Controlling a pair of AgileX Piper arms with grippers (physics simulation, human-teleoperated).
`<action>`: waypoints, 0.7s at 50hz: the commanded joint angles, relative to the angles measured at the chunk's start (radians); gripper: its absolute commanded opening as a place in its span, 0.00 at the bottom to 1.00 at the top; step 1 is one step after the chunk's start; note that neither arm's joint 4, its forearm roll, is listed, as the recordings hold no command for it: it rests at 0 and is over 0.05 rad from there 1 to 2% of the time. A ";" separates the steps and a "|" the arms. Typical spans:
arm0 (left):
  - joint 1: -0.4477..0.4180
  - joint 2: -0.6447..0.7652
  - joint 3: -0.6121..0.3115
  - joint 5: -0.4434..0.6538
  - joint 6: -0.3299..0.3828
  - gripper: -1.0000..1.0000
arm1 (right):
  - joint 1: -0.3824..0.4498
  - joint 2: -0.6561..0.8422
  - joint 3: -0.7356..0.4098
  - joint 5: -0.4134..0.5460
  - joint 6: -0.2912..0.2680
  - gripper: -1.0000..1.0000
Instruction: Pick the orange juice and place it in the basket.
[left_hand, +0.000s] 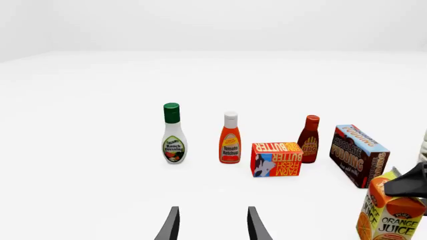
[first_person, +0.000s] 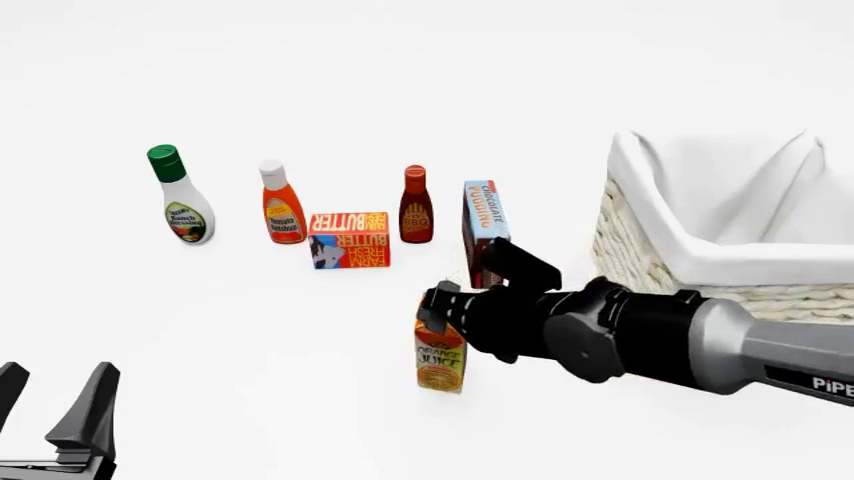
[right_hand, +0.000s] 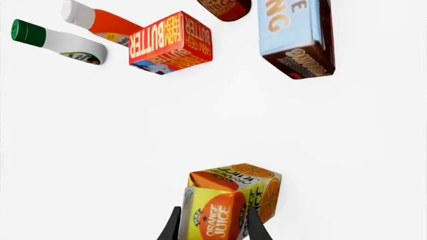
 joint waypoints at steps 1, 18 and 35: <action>0.000 0.000 0.000 0.000 0.000 1.00 | 0.015 0.038 -0.001 -0.007 -0.007 0.00; 0.000 0.000 0.000 0.000 0.000 1.00 | -0.004 -0.071 -0.024 0.017 -0.090 0.00; 0.000 0.000 0.000 0.000 0.000 1.00 | -0.008 -0.188 -0.017 -0.004 -0.147 0.00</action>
